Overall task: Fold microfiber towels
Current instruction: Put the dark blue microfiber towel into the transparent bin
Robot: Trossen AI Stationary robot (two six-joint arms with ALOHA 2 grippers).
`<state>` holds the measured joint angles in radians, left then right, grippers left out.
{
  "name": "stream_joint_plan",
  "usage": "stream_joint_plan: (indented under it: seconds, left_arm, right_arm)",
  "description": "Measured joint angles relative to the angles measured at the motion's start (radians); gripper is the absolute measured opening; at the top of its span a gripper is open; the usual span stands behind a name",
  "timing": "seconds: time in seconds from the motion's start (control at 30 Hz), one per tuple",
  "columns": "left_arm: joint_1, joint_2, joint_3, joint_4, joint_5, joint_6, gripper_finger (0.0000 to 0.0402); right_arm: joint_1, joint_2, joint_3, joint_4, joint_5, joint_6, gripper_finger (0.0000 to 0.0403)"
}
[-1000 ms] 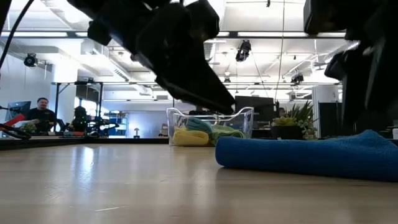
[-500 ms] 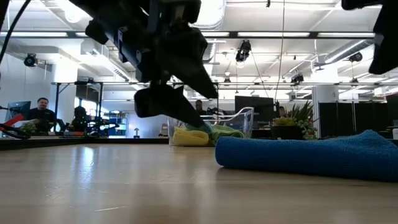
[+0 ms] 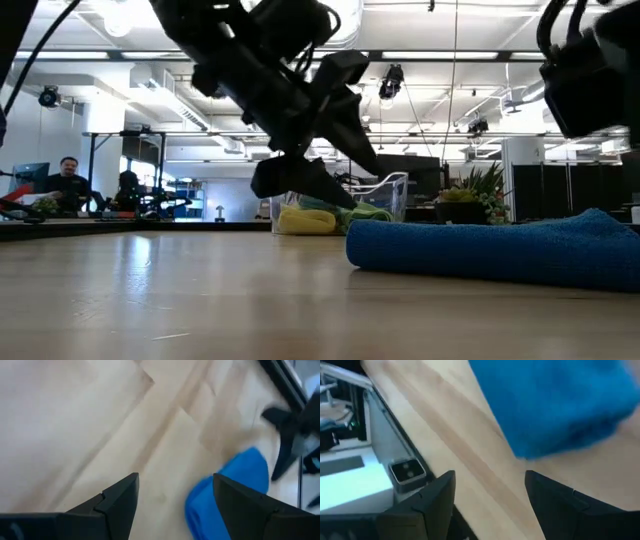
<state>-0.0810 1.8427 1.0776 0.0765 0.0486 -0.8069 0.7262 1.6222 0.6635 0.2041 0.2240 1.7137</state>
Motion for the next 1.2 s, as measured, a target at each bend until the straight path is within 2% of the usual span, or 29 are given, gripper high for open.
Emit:
stream_joint_plan:
  seconds: [0.17,0.4,0.7,0.83,1.2]
  left_arm:
    - [0.012,0.015,0.036,0.001,0.000,0.000,0.0237]
    - [0.001,0.090,0.057,-0.006,0.025,-0.054,0.0237]
    - [-0.029,0.152,0.080,0.012,0.101,-0.080,0.0237]
    - [-0.052,0.156,0.083,0.014,0.108,-0.080,0.0237]
    - [-0.130,0.156,0.083,-0.007,0.095,-0.126,0.0237]
  right_arm:
    - [0.000,0.095,0.013,0.185,-0.068,0.015,0.0235]
    - [-0.007,0.180,0.056,0.197,-0.067,0.036,0.0235]
    - [-0.028,0.140,0.050,0.044,-0.071,-0.001,0.0235]
    - [-0.057,0.114,0.049,-0.038,-0.081,-0.068,0.0235]
    - [-0.195,0.085,0.045,-0.117,-0.084,-0.295,0.0235]
